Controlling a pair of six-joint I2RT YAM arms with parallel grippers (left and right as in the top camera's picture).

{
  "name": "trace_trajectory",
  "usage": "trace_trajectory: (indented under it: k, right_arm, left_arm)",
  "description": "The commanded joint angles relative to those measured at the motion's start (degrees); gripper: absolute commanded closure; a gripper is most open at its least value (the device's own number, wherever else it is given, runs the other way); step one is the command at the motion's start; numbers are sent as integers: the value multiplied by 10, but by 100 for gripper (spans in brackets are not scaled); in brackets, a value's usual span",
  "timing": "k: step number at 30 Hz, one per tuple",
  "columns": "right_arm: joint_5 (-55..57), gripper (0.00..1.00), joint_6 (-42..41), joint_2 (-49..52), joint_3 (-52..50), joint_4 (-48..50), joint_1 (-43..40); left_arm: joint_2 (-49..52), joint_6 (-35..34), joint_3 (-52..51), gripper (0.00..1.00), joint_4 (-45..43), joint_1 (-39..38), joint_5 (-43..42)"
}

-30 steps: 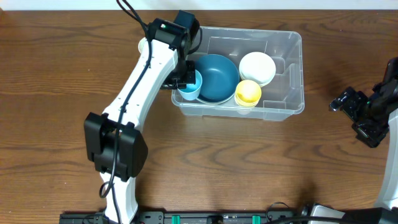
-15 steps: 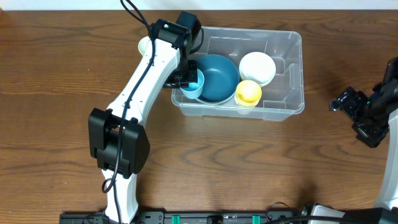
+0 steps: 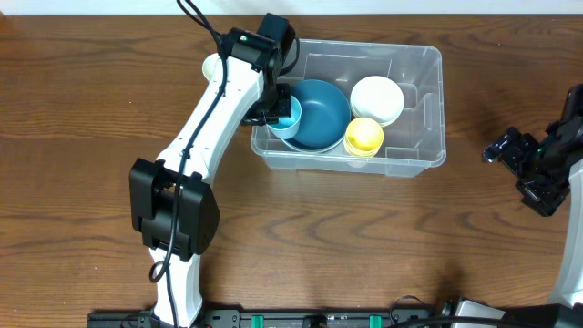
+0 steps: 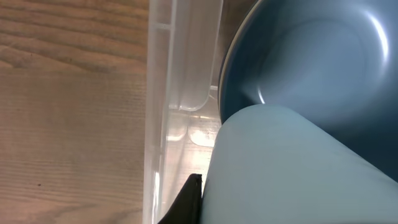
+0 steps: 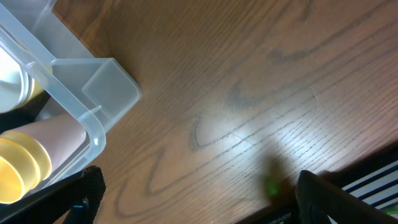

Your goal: Pack container

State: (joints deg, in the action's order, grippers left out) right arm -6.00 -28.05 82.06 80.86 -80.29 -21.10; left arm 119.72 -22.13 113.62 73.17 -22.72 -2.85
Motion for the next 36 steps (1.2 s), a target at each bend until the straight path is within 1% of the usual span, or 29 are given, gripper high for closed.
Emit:
trace_trajectory:
  k: [1, 6, 11, 16, 26, 31, 36]
  right_arm:
    - [0, 1, -6, -6, 0, -1, -3]
    - [0, 1, -6, -6, 0, -1, -3]
    - [0, 1, -6, -6, 0, -1, -3]
    - [0, 1, -6, -6, 0, -1, -3]
    - [0, 1, -6, -6, 0, -1, -3]
    - [0, 1, -6, -6, 0, -1, -3]
    - [0, 1, -6, -6, 0, -1, -3]
  left_arm:
    - [10, -3, 8, 94, -2, 0, 2]
    - [10, -2, 8, 94, -13, 0, 2]
    - [10, 0, 8, 94, -49, 0, 0]
    - [10, 19, 8, 94, -75, 0, -43]
    - [7, 24, 10, 94, -99, 0, -42]
    - [-20, 24, 13, 94, -123, 0, -42]
    - [-76, 26, 13, 94, -138, 0, -42]
